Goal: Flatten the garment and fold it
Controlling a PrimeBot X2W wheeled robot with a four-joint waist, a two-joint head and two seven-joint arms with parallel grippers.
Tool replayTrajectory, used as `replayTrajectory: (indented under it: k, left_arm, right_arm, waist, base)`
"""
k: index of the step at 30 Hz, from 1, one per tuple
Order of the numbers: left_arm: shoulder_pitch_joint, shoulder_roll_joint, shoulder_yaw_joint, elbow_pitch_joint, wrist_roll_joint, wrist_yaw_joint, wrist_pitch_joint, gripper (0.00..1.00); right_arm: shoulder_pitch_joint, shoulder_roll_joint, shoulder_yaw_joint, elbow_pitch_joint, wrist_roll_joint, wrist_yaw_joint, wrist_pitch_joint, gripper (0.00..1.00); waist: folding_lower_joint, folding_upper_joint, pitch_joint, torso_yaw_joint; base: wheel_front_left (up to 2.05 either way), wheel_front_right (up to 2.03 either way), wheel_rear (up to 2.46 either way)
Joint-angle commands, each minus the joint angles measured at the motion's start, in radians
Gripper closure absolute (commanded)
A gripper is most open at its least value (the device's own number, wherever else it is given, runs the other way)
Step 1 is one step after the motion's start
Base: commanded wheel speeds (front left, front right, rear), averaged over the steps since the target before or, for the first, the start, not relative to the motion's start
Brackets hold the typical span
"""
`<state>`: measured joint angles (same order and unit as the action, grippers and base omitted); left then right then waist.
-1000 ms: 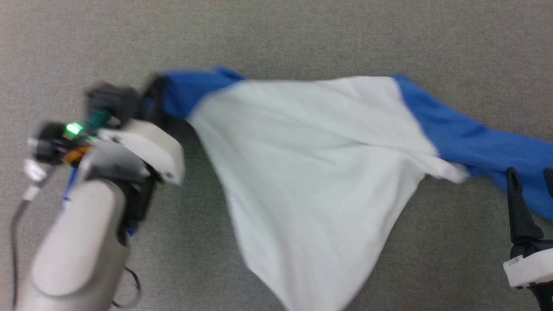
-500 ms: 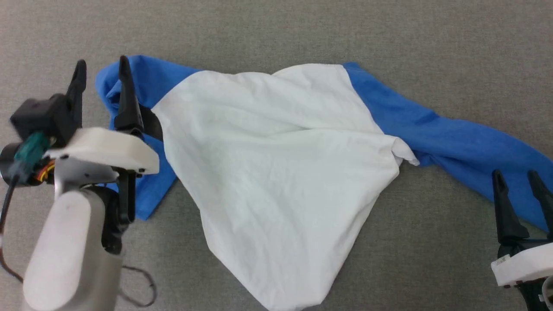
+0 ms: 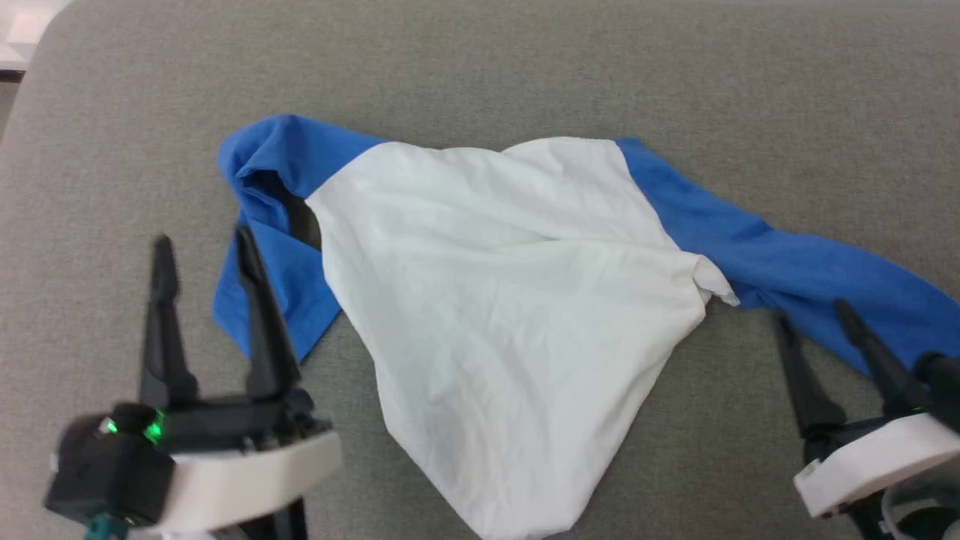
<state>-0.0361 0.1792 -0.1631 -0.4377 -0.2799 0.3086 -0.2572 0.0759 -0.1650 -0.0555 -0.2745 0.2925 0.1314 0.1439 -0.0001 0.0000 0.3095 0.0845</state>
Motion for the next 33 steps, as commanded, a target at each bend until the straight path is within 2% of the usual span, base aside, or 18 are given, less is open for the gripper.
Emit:
replayTrajectory:
  k: [1,3,7,12,18,19,20,21,22,23,27,33]
  left_arm:
    - [0.042,-0.029,-0.011,-0.015,0.019,-0.013,-0.004,0.0]
    - [0.091,-0.071,-0.019,-0.009,0.013,-0.028,-0.004,0.0]
    - [0.129,-0.109,-0.039,0.033,0.006,-0.083,-0.004,0.0]
    - [0.107,-0.125,-0.041,0.059,0.006,-0.132,-0.004,0.0]
    - [0.087,-0.128,-0.034,0.084,0.033,-0.17,-0.004,0.0]
    - [0.085,-0.128,-0.034,0.088,0.035,-0.174,-0.004,0.0]
    - [0.084,-0.128,-0.035,0.093,0.032,-0.175,-0.004,0.0]
    - [0.085,-0.129,-0.039,0.101,0.032,-0.178,-0.004,0.0]
    - [0.086,-0.129,-0.044,0.111,0.033,-0.181,-0.004,0.0]
    - [0.088,-0.129,-0.051,0.122,0.029,-0.184,-0.004,0.0]
    - [0.09,-0.129,-0.068,0.152,0.023,-0.184,-0.004,0.0]
    - [0.101,-0.129,-0.065,0.174,0.026,-0.19,-0.004,0.0]
  right_arm:
    - [0.011,-0.01,0.026,-0.011,-0.001,-0.001,0.024,0.0]
    - [0.025,-0.022,0.057,-0.018,0.006,-0.001,0.066,0.0]
    - [0.052,-0.038,0.098,-0.02,0.019,-0.001,0.147,0.0]
    - [0.029,-0.052,0.13,0.021,-0.004,-0.001,0.187,0.0]
    - [-0.065,-0.058,0.191,0.166,-0.036,-0.001,0.186,0.0]
    - [-0.081,-0.058,0.201,0.195,-0.037,-0.001,0.182,0.07]
    - [-0.095,-0.055,0.207,0.223,-0.038,-0.001,0.174,0.54]
    - [-0.107,-0.053,0.211,0.251,-0.04,-0.001,0.164,0.92]
    - [-0.117,-0.049,0.212,0.276,-0.042,-0.001,0.153,0.92]
    - [-0.126,-0.044,0.208,0.297,-0.043,-0.001,0.143,1.0]
    - [-0.149,-0.03,0.185,0.33,-0.032,-0.001,0.1,1.0]
    - [-0.184,-0.086,0.11,0.236,0.01,-0.001,0.083,1.0]
  waist:
    - [0.0001,0.0,-0.012,0.019]
    - [0.0001,0.0,-0.016,0.035]
    - [0.0001,0.0,-0.02,0.068]
    - [0.0001,0.0,-0.022,0.1]
    - [0.0001,0.0,-0.019,0.118]
    - [0.0001,0.0,-0.018,0.12]
    - [0.0001,0.0,-0.018,0.122]
    - [0.0001,0.0,-0.018,0.124]
    - [0.0001,0.0,-0.02,0.127]
    - [0.0001,0.0,-0.021,0.129]
    - [0.0001,0.0,-0.031,0.131]
    - [0.0001,0.0,-0.043,0.097]
  base:
    - [0.0,0.0,0.0]
    - [0.0,0.0,0.0]
    - [0.0,0.0,0.0]
    - [0.0,0.0,0.0]
    - [0.0,0.0,0.0]
    - [0.0,0.0,0.0]
    - [0.0,0.0,0.0]
    - [0.0,0.0,0.0]
    - [0.0,0.0,0.0]
    - [0.0,0.0,0.0]
    - [0.0,0.0,0.0]
    - [0.0,0.0,0.0]
